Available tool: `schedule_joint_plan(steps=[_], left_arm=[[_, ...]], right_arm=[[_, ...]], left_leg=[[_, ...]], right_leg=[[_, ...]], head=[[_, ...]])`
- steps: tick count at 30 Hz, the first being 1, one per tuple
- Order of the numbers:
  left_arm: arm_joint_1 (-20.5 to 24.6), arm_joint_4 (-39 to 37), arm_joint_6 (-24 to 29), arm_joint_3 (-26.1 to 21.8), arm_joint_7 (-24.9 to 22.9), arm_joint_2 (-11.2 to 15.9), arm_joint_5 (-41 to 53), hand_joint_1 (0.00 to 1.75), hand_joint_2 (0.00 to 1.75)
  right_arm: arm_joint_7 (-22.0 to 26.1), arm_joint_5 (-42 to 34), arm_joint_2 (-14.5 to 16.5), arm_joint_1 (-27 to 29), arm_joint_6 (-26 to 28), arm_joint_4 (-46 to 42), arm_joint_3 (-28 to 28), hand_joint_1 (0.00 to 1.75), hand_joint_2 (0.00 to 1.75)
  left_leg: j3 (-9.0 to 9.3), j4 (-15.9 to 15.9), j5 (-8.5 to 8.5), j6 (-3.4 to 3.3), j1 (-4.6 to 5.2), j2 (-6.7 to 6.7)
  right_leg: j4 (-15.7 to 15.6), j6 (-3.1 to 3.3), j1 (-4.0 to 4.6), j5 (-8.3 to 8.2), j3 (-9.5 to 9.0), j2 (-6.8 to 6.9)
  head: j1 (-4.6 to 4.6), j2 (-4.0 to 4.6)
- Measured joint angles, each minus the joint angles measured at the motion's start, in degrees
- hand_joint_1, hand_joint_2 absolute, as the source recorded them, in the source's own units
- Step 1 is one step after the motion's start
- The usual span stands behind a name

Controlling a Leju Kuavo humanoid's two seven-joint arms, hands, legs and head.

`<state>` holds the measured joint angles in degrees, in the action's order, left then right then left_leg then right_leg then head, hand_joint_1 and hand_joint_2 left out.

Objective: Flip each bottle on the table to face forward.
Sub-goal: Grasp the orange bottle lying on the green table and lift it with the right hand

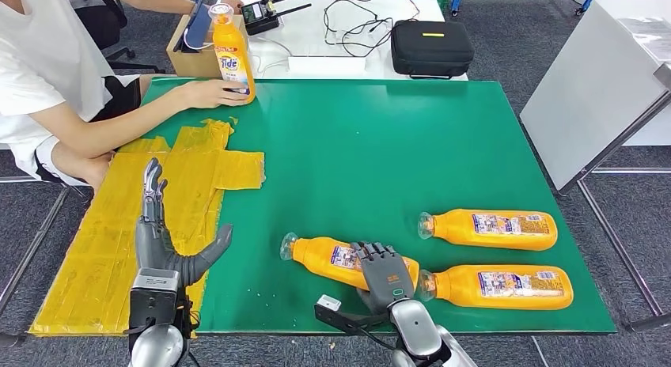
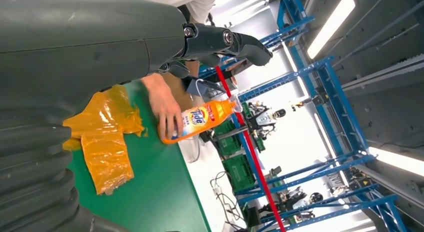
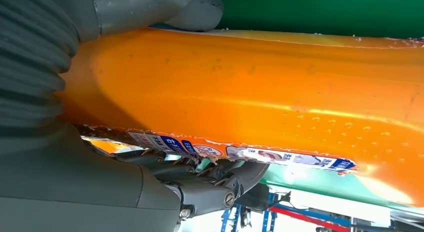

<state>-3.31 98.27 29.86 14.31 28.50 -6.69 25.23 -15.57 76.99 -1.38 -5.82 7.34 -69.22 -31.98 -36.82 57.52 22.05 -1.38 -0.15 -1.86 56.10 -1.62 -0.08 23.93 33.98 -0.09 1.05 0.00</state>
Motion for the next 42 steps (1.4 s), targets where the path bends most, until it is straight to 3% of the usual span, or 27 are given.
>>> schedule_joint_plan(steps=[8,12,22,28,34,42], left_arm=[[0.0,-0.1,0.0,0.0,0.2,0.0,-0.5,0.0,1.75],[0.0,-0.2,-0.6,0.0,0.3,0.0,-0.7,0.0,1.75],[-0.9,-0.1,-14.5,1.5,-4.2,0.1,-7.6,0.0,1.75],[-1.0,-0.2,-20.0,3.3,-5.5,0.8,-11.3,0.0,1.75],[-0.7,-1.0,-24.5,4.7,-7.0,1.9,-14.7,0.0,1.75],[0.2,-3.1,-36.1,6.0,-9.5,3.5,-25.0,0.0,1.75]], right_arm=[[0.7,-1.5,0.0,-0.3,0.2,0.4,0.1,1.75,1.75],[3.1,-5.0,0.4,0.4,4.7,0.0,1.2,1.75,1.75],[17.2,-17.2,3.6,7.9,23.8,-12.3,8.5,1.75,1.75],[26.3,-27.4,5.5,10.2,29.8,-17.3,11.7,1.75,1.75],[29.7,-31.1,6.7,11.1,31.1,-19.8,13.2,1.75,1.75],[31.5,-32.2,7.2,10.8,28.3,-19.3,12.7,1.75,1.75]], left_leg=[[0.08,0.0,0.0,0.0,0.0,-0.01],[0.07,0.0,-0.01,-0.02,0.01,-0.04],[-0.41,0.0,-0.13,-0.09,0.02,0.0],[-0.48,0.0,-0.09,-0.06,0.02,0.03],[-0.49,0.0,-0.09,-0.07,0.02,0.04],[-0.5,0.0,-0.09,-0.06,0.02,0.04]], right_leg=[[0.0,-0.01,0.0,0.01,-0.05,0.0],[0.0,-0.01,-0.01,0.0,-0.08,0.01],[0.0,-0.11,-0.02,-0.12,-0.17,0.01],[0.0,-0.1,-0.02,-0.11,-0.07,0.0],[0.0,-0.1,-0.02,-0.11,-0.06,0.0],[0.0,-0.1,-0.02,-0.11,-0.06,0.0]], head=[[0.0,0.0],[-0.01,0.0],[0.0,0.0],[0.0,0.0],[0.0,0.0],[0.0,0.0]])
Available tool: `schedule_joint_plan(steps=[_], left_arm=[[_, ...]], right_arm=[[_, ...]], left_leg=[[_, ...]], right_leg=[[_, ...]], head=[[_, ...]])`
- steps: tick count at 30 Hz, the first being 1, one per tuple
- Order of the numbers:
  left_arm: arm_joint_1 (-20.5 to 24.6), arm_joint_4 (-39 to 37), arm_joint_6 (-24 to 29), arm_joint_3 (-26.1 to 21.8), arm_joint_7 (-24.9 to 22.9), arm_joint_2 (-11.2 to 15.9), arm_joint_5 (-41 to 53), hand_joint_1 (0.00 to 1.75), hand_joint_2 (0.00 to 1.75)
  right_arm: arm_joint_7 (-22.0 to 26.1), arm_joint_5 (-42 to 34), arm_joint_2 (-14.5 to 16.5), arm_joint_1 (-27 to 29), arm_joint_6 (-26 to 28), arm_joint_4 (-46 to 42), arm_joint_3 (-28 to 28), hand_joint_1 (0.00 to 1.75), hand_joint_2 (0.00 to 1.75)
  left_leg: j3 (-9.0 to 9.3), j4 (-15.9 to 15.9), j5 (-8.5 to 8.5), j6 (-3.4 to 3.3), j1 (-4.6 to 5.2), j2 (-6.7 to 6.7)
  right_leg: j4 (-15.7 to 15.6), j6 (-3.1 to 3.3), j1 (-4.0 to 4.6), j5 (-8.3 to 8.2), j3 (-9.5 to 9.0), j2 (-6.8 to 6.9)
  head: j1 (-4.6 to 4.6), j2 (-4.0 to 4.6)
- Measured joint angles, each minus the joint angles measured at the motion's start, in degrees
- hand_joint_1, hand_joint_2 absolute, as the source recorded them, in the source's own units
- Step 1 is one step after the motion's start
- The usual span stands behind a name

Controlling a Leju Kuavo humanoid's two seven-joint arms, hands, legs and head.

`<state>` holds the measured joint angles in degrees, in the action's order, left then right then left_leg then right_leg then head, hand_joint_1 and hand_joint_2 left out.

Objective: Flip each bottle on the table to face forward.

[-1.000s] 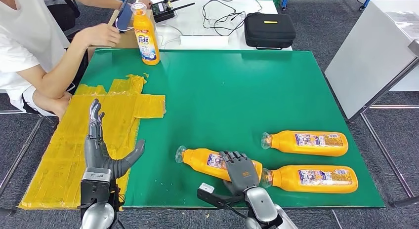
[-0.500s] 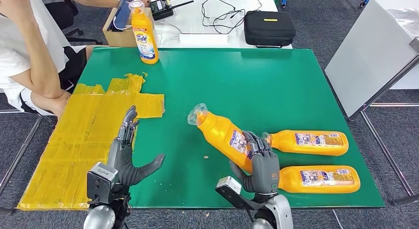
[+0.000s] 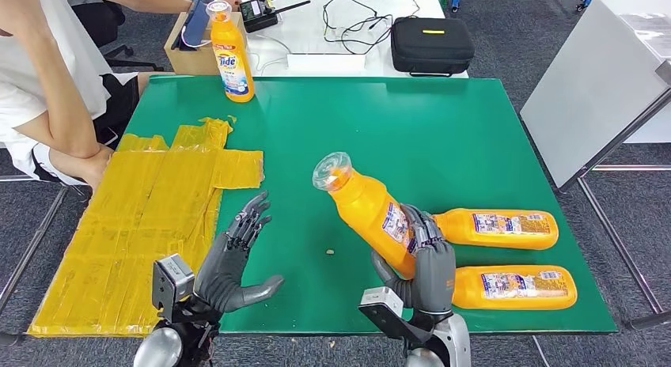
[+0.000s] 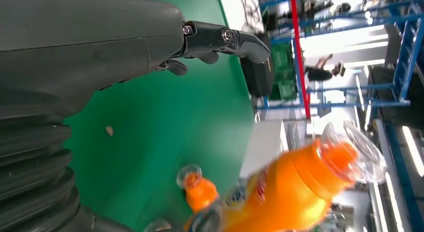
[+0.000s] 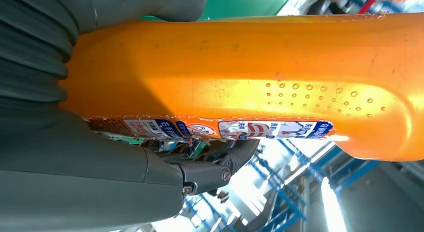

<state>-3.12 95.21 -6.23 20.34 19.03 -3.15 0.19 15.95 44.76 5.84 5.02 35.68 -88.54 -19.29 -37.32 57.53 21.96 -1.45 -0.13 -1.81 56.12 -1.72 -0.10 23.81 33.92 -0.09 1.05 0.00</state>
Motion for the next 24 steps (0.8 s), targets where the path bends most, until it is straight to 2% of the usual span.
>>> schedule_joint_plan(steps=[8,24], left_arm=[[0.8,-1.3,-0.8,0.8,-0.4,0.5,-1.4,0.0,1.75],[2.6,-3.6,-0.8,0.8,-1.4,0.6,-3.1,0.0,1.75]], right_arm=[[-0.1,0.9,0.2,-0.8,-1.7,1.9,-2.2,1.75,1.75],[0.3,2.3,1.2,-4.3,-5.2,7.5,-12.2,1.75,1.75]], left_leg=[[-0.02,0.0,0.0,0.0,0.0,-0.01],[-0.04,0.0,-0.01,0.0,-0.01,-0.02]], right_leg=[[0.0,0.0,0.0,0.0,0.0,0.0],[0.0,0.0,0.0,0.0,0.03,0.0]], head=[[0.0,0.0],[-0.01,0.0]])
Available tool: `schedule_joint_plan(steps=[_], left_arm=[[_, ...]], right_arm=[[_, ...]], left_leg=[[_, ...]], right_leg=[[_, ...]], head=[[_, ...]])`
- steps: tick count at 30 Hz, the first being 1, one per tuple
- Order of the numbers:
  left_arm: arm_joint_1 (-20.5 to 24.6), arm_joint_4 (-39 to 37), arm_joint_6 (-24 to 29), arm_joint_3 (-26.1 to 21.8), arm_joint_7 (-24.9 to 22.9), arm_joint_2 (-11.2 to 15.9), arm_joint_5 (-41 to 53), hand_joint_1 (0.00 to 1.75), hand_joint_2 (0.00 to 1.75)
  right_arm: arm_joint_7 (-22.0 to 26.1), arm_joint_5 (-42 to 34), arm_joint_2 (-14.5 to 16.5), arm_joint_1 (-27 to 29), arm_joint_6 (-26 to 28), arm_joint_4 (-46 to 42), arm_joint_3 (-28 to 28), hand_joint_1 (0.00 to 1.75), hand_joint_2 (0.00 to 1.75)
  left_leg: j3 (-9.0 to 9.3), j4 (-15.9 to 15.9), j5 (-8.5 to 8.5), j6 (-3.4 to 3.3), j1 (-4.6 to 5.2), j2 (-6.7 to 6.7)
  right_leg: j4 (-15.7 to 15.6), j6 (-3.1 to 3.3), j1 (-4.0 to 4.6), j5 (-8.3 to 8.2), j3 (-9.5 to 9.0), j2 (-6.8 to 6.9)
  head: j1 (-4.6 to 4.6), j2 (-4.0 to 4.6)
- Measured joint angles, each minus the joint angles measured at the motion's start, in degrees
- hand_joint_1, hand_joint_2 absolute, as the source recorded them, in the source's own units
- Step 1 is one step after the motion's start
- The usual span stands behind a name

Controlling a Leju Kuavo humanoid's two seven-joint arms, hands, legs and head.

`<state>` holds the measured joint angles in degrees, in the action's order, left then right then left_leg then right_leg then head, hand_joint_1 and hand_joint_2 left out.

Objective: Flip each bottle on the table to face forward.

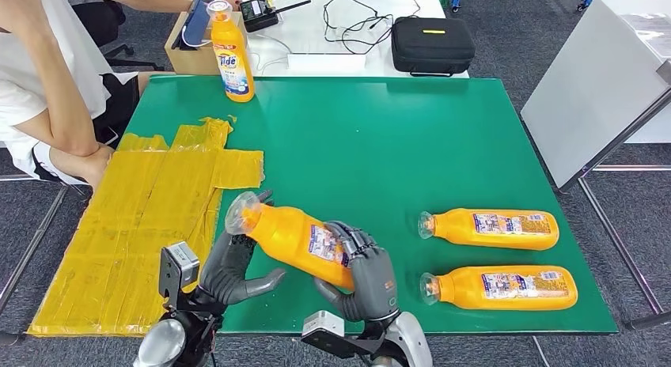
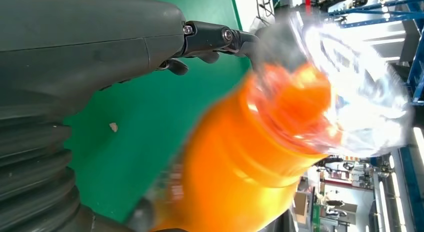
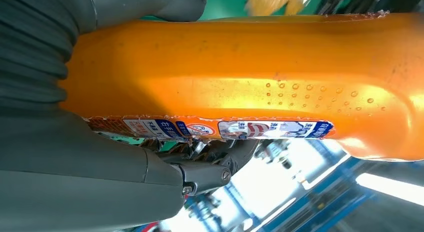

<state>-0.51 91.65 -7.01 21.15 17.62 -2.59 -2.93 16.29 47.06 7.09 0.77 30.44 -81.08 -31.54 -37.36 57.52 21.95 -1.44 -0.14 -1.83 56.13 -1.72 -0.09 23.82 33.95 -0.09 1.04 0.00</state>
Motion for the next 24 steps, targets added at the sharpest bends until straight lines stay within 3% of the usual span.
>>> schedule_joint_plan(steps=[10,11,14,15,24], left_arm=[[1.0,-1.4,-1.0,0.0,-0.4,0.0,-2.8,0.0,1.75],[1.1,-1.4,-1.3,0.0,-0.4,0.0,-3.4,0.26,1.75],[1.2,-1.5,-1.6,-0.3,-0.6,0.0,-5.0,1.57,1.75],[1.2,-1.5,-1.5,-0.4,-0.7,0.0,-5.5,1.75,1.75],[0.7,-1.5,0.7,-1.2,-1.0,-0.6,-8.6,1.75,1.75]], right_arm=[[-1.9,1.1,0.2,-4.4,-0.7,4.8,-6.4,1.75,1.75],[-2.1,1.2,0.2,-4.8,-1.0,5.3,-6.8,1.75,1.75],[-2.6,1.2,0.2,-6.1,-1.4,6.7,-7.9,1.75,1.75],[-2.7,1.2,0.2,-6.5,-1.5,7.1,-8.2,1.75,1.75],[-3.8,1.2,0.3,-8.3,-2.0,9.1,-9.6,1.75,1.75]], left_leg=[[0.0,0.0,-0.02,0.0,-0.01,0.01],[0.0,0.0,-0.02,-0.01,-0.01,0.01],[0.0,0.0,-0.02,-0.01,0.0,0.01],[0.0,0.0,-0.02,-0.01,0.0,0.02],[-0.01,0.0,-0.02,-0.01,-0.01,0.02]], right_leg=[[0.0,0.0,0.0,0.0,0.01,0.0],[0.0,0.0,0.0,0.0,0.01,0.0],[0.0,0.0,0.0,-0.01,0.01,0.0],[0.0,0.0,0.0,-0.01,0.01,0.0],[0.0,0.0,0.0,0.0,0.03,0.0]], head=[[0.0,0.0],[-0.01,0.0],[0.0,0.0],[0.01,0.0],[0.0,0.0]])
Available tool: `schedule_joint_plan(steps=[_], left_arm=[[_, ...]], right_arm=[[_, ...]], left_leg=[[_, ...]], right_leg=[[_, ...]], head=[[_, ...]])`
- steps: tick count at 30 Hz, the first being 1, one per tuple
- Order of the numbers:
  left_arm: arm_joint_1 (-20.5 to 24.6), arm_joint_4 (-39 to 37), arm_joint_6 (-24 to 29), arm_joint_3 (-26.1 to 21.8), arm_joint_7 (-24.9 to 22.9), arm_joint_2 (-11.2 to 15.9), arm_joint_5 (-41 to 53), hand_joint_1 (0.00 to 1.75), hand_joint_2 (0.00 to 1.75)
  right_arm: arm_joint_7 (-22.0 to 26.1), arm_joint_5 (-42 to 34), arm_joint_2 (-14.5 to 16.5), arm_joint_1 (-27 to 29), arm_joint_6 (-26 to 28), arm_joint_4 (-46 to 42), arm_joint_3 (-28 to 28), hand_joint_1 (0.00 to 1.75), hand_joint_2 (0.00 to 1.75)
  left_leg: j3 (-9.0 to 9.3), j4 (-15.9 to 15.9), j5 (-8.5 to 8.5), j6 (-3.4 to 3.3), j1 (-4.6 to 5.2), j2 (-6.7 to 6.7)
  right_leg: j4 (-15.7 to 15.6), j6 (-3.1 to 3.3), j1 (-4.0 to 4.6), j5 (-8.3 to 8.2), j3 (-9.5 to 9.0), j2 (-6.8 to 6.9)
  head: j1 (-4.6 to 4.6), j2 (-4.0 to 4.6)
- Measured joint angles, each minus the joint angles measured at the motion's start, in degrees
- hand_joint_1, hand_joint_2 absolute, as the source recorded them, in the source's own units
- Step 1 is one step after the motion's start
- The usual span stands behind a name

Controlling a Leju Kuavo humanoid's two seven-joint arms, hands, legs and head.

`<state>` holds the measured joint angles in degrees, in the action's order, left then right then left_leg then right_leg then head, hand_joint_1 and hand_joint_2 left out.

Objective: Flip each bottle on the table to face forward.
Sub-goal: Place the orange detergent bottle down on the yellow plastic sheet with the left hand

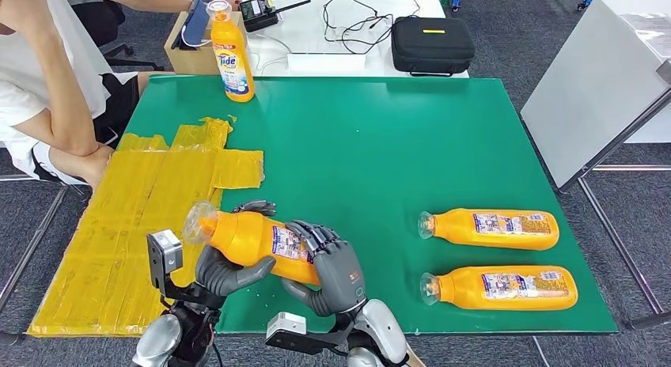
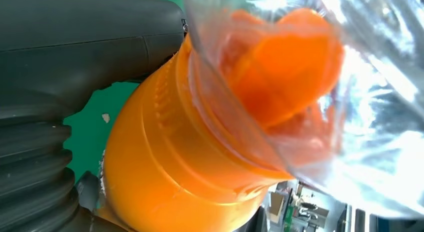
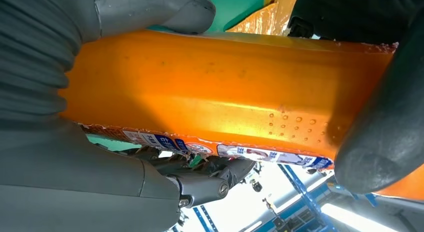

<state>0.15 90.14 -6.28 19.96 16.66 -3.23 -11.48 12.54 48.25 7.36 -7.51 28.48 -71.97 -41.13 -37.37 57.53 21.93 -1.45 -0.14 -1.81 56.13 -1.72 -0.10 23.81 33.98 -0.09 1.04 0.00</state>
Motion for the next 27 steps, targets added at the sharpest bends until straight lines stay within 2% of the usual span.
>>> schedule_joint_plan(steps=[9,10,13,14,27], left_arm=[[-0.2,0.0,0.6,-0.6,0.0,-0.3,-0.8,1.75,1.75],[-0.2,0.0,0.7,-0.6,0.0,-0.3,-0.9,1.75,1.75],[-0.2,-0.1,1.3,-0.7,0.2,-0.3,-1.3,1.75,1.75],[-0.2,-0.1,1.7,-0.7,0.4,-0.3,-1.3,1.75,1.75],[1.9,1.1,9.2,-2.0,4.8,-0.6,2.4,1.75,1.75]], right_arm=[[-0.3,-0.1,0.3,-0.5,-0.1,1.0,-0.5,1.75,1.75],[-0.3,-0.1,0.3,-0.6,-0.1,1.0,-0.6,1.61,1.75],[-0.3,-0.1,0.3,-0.6,0.5,1.1,-0.6,0.31,1.75],[-0.2,-0.2,0.3,-0.6,1.0,1.1,-0.6,0.01,1.75],[2.4,-2.0,-0.1,2.1,8.5,-3.3,1.8,0.0,1.75]], left_leg=[[0.0,0.0,0.0,0.0,0.0,0.0],[0.0,0.0,0.0,0.0,0.0,0.0],[0.0,0.0,0.0,0.0,0.0,0.0],[0.0,0.0,0.0,0.0,0.0,0.0],[-0.01,0.0,-0.01,0.0,0.0,-0.02]], right_leg=[[0.0,0.0,0.0,0.0,0.01,0.0],[0.0,0.0,0.0,0.0,0.01,0.0],[0.0,0.0,0.0,0.0,0.01,0.0],[0.0,0.0,0.0,0.0,0.01,0.0],[0.0,0.0,0.0,0.0,0.0,0.0]], head=[[0.01,0.0],[0.01,0.0],[0.01,0.0],[0.01,0.0],[-0.01,0.0]])
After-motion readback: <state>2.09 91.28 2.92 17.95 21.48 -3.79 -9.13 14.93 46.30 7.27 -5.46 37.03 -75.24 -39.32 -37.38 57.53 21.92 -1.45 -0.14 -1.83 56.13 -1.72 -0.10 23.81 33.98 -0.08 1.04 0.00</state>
